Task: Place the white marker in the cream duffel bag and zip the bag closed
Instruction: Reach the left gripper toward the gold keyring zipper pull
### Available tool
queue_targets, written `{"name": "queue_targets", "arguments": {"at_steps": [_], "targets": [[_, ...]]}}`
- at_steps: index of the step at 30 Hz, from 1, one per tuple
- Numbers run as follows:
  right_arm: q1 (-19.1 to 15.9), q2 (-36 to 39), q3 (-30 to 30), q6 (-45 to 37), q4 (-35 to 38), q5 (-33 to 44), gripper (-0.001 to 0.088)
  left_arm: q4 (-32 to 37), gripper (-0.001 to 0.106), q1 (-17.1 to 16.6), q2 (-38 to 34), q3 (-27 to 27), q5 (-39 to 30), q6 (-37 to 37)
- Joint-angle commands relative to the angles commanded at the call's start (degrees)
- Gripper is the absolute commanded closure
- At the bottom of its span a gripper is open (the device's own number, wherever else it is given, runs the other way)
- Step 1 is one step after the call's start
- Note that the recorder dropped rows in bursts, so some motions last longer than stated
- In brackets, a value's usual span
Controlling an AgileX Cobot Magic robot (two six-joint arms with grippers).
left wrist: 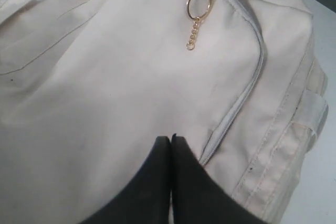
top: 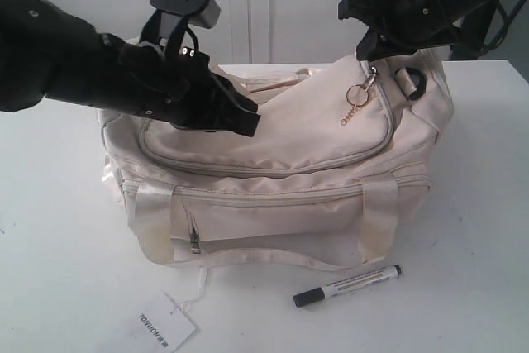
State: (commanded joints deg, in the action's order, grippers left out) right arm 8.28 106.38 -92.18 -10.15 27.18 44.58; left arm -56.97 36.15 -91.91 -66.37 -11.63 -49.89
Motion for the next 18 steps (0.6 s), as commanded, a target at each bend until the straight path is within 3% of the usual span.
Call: {"name": "queue_targets", "arguments": {"at_steps": [8, 11, 18], "targets": [[0.0, 0.0, 0.0, 0.0, 0.0, 0.0, 0.0868, 0.0, 0.105, 0.0, -4.9, -5.6, -2.4, 0.0], [0.0, 0.0, 0.0, 0.0, 0.0, 0.0, 0.0868, -1.2, 0.105, 0.0, -6.9, -8.0, -5.4, -3.3], [0.0, 0.0, 0.0, 0.0, 0.0, 0.0, 0.0868, -17.8, 0.105, 0.0, -11.6, -12.8, -8.6, -19.6]]}}
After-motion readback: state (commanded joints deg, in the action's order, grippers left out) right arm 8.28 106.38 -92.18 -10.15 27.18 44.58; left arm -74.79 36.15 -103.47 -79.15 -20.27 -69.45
